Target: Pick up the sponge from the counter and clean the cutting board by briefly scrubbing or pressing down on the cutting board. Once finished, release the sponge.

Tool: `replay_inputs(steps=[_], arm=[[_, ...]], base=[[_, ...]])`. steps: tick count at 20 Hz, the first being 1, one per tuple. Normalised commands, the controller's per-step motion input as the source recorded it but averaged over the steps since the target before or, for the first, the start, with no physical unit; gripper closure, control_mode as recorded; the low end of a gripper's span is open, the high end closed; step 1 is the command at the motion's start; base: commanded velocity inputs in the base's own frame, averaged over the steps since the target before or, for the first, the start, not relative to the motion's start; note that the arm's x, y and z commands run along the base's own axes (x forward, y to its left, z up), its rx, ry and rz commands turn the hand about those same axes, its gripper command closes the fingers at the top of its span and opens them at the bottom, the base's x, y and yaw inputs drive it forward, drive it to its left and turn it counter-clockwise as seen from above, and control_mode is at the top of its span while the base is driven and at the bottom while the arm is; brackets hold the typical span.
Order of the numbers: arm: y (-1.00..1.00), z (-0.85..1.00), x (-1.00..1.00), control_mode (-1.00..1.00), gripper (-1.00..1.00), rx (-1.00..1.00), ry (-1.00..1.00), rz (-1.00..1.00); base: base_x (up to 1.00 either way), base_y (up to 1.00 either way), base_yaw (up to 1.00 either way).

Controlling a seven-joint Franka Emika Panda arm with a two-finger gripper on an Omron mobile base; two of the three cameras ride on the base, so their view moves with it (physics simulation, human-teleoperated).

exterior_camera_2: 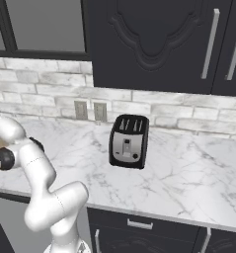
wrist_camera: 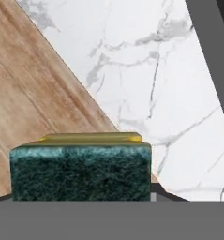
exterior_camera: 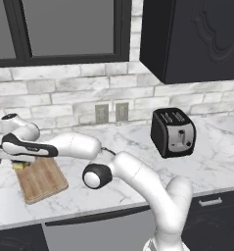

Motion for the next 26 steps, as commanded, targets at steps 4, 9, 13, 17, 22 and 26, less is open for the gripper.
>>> replay_inputs(steps=[4,9,13,17,22,26], arm=[[-0.19,0.00,-0.92,-1.00,1.00,0.00,0.00,0.06],[-0.63,-0.17,-0.69,-1.00,1.00,0.15,0.02,0.06],[-0.79,-0.32,-0.74,-1.00,1.00,0.31,0.03,0.05],[-0.79,-0.36,-0.71,-1.00,1.00,0.36,0.07,0.05],[-0.64,-0.30,-0.19,-1.00,1.00,0.27,0.01,0.07],[-0.39,-0.11,0.21,-1.00,1.00,0.01,-0.16,0.03]], base=[[0.00,0.00,0.00],[0.00,0.00,0.00],[0.00,0.00,0.00],[0.00,0.00,0.00],[0.00,0.00,0.00],[0.00,0.00,0.00]])
